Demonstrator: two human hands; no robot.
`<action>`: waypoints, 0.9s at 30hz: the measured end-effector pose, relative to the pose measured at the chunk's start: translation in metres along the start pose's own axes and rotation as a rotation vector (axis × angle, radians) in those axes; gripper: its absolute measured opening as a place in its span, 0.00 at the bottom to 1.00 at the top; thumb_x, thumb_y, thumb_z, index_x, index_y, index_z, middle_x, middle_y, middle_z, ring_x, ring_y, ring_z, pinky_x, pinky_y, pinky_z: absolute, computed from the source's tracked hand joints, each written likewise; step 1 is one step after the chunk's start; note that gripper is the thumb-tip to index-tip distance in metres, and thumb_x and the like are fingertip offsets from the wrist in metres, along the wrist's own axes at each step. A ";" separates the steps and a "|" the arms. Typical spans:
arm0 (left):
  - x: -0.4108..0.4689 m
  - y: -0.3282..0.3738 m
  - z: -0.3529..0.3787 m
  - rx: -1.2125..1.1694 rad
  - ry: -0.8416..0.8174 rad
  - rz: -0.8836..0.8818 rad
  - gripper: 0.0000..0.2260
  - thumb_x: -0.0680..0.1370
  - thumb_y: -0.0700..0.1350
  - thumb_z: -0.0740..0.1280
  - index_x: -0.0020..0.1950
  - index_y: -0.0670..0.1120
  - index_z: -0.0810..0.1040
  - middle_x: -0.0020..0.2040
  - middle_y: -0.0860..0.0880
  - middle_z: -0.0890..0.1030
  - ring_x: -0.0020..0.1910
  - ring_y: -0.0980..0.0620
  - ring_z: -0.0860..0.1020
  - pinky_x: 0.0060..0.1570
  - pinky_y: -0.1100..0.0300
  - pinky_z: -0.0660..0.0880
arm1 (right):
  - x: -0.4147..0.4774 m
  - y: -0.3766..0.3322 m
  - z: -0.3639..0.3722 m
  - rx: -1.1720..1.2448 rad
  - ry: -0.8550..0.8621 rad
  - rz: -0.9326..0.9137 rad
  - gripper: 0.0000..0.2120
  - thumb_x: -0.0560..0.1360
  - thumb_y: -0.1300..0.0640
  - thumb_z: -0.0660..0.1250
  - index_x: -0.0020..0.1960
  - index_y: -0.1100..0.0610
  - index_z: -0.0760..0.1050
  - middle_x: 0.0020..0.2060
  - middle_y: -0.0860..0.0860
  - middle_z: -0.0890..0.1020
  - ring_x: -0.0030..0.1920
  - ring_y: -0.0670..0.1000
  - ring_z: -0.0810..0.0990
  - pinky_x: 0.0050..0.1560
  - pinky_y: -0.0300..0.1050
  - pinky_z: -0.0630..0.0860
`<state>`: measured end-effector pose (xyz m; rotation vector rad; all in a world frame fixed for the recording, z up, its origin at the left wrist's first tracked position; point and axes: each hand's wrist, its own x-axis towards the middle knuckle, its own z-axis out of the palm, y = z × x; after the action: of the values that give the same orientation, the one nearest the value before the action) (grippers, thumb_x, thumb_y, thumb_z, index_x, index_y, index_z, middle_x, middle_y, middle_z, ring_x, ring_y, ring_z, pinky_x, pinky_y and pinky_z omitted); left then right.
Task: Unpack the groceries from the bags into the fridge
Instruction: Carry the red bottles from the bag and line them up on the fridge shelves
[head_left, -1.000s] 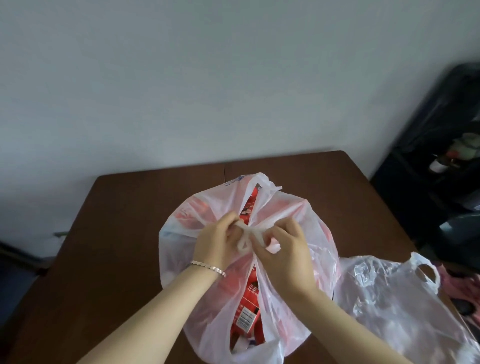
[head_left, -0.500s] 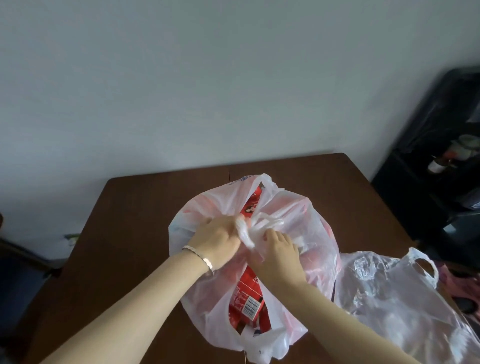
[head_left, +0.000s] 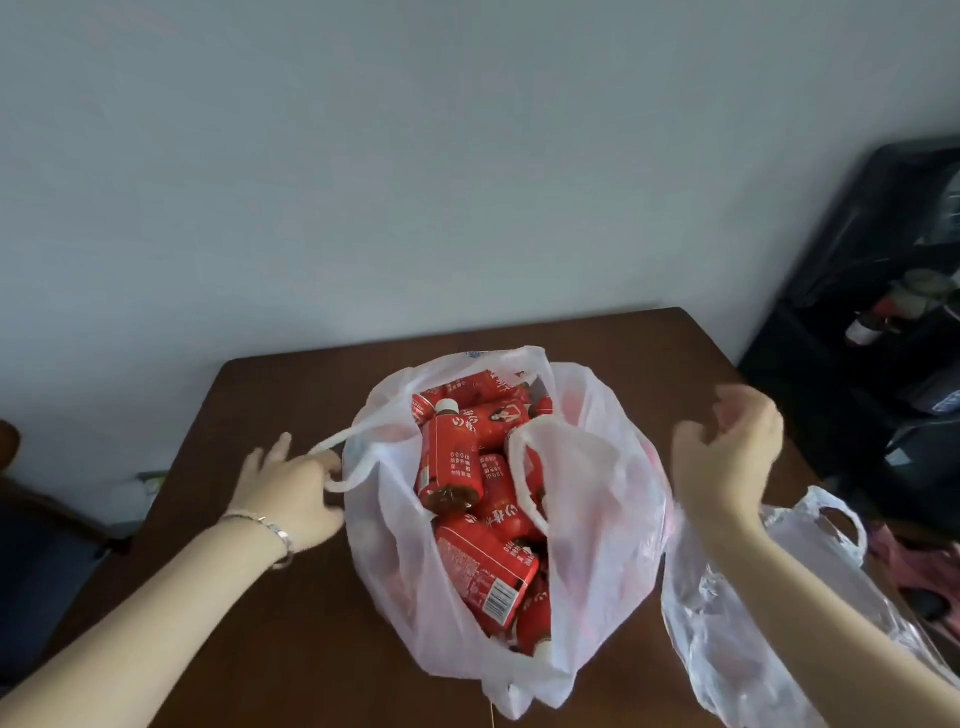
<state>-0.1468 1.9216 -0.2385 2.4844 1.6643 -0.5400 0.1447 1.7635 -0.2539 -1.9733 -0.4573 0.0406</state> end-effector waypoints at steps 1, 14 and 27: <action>-0.006 0.006 0.001 -0.119 0.068 0.034 0.19 0.73 0.46 0.62 0.65 0.52 0.71 0.67 0.47 0.73 0.74 0.43 0.58 0.72 0.48 0.55 | -0.014 -0.010 0.004 0.002 -0.058 -0.308 0.17 0.69 0.68 0.62 0.57 0.62 0.73 0.53 0.57 0.75 0.57 0.55 0.71 0.62 0.44 0.67; -0.021 0.094 0.016 0.428 0.298 1.083 0.14 0.74 0.56 0.63 0.49 0.49 0.81 0.46 0.51 0.84 0.56 0.48 0.78 0.71 0.48 0.50 | -0.023 -0.040 0.032 -1.151 -1.159 -1.209 0.13 0.78 0.53 0.57 0.56 0.56 0.77 0.49 0.51 0.81 0.50 0.53 0.77 0.65 0.48 0.67; -0.008 -0.005 0.037 -0.055 -0.241 -0.335 0.28 0.75 0.67 0.56 0.62 0.47 0.71 0.38 0.50 0.78 0.37 0.53 0.79 0.35 0.62 0.72 | 0.026 0.077 -0.004 -0.481 -0.758 0.143 0.18 0.75 0.52 0.66 0.64 0.52 0.69 0.36 0.53 0.80 0.25 0.50 0.78 0.27 0.39 0.74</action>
<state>-0.1633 1.9062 -0.2697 2.0157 1.9695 -0.7798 0.1931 1.7406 -0.3159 -2.4224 -0.8677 0.8605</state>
